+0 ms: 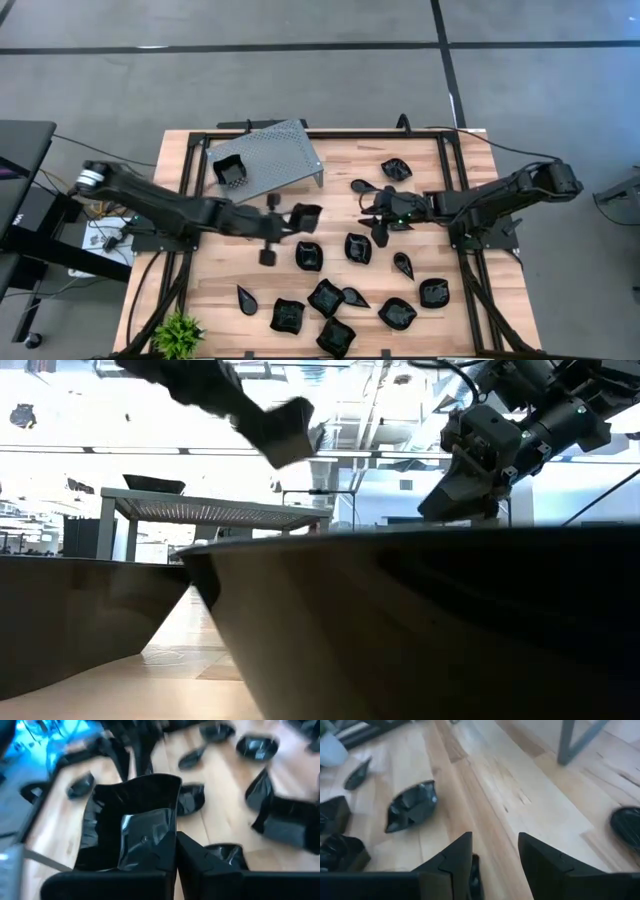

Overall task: Pick & Place Mini shaped plates
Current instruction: Stack the black distorted square plate on top of the black distorted square plate on the shelf

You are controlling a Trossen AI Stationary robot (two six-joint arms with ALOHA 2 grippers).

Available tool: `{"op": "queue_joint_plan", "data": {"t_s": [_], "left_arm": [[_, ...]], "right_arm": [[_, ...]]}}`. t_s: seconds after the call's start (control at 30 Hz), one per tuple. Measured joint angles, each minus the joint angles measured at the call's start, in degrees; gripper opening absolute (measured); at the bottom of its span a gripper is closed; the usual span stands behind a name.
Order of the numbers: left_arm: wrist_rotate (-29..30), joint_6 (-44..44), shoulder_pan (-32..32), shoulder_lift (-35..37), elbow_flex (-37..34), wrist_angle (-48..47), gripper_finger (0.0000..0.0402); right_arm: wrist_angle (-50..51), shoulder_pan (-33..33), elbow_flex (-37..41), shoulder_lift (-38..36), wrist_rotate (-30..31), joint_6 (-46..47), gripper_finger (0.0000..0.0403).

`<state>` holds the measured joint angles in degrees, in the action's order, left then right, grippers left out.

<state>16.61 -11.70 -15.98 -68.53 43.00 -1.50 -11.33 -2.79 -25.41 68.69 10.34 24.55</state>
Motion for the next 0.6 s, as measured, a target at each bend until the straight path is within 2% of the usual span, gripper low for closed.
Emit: {"op": "queue_joint_plan", "data": {"t_s": [0.13,0.27,0.37,0.6], "left_arm": [[2.7,0.1,0.3,9.9,0.0,-5.7,0.0014],[10.5,1.8,1.9,17.4,0.0,-14.7,0.0007],[14.9,3.7,3.8,21.1,0.0,-22.8,0.001],[17.1,5.5,10.9,26.7,0.0,-37.4,0.0009]], "right_arm": [[-5.8,-1.6,0.0,0.0,0.1,-4.6,0.0162],[-13.2,-3.2,0.0,0.0,0.1,-9.3,0.0161],[-17.2,-3.9,0.0,0.0,0.2,-11.4,0.0159],[-19.2,-5.5,0.0,0.0,0.3,-12.7,0.0157]]}}
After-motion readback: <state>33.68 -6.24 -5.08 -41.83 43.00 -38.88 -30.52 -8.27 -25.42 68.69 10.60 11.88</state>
